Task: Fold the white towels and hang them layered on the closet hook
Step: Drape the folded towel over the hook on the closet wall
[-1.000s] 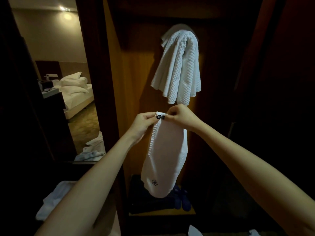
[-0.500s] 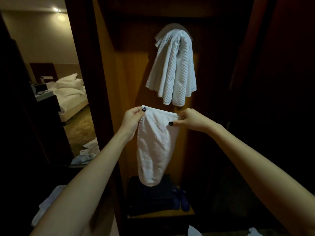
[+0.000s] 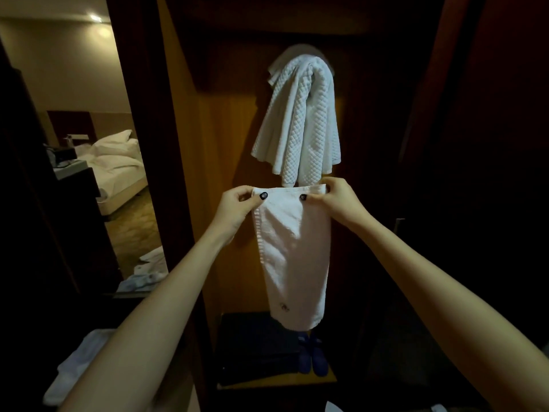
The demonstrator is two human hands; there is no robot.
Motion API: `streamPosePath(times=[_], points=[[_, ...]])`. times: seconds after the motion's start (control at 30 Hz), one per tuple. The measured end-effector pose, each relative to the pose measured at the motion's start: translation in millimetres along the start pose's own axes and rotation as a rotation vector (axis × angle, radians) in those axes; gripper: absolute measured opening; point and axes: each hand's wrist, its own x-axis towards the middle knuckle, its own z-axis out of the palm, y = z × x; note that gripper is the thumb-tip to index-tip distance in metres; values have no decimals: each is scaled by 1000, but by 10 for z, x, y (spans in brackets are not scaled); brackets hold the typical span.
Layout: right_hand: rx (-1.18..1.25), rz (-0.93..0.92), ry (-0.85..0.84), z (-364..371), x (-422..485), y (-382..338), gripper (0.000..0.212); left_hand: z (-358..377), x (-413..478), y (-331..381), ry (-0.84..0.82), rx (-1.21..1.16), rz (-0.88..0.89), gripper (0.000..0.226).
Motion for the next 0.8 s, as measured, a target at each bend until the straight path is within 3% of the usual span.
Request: streamPosePath(times=[0.2, 0.3, 0.4, 0.47, 0.6, 0.73, 0.8], points=[[3, -22, -54, -51, -99, 112, 39, 16, 46, 10, 76, 367, 147, 18], [222, 110, 39, 5, -127, 157, 39, 47, 47, 18, 98, 407, 119, 20], [308, 122, 77, 44, -136, 163, 35, 48, 39, 28, 71, 282, -28, 5], [460, 122, 7, 52, -159, 163, 25, 15, 4, 10, 40, 164, -88, 7], [847, 183, -189, 36, -235, 126, 25, -30, -58, 3, -39, -152, -233, 8], [984, 205, -218, 35, -305, 58, 8, -14, -91, 28, -13, -275, -257, 7], [1041, 206, -246, 40, -327, 79, 15, 8, -105, 58, -35, -341, -251, 8]])
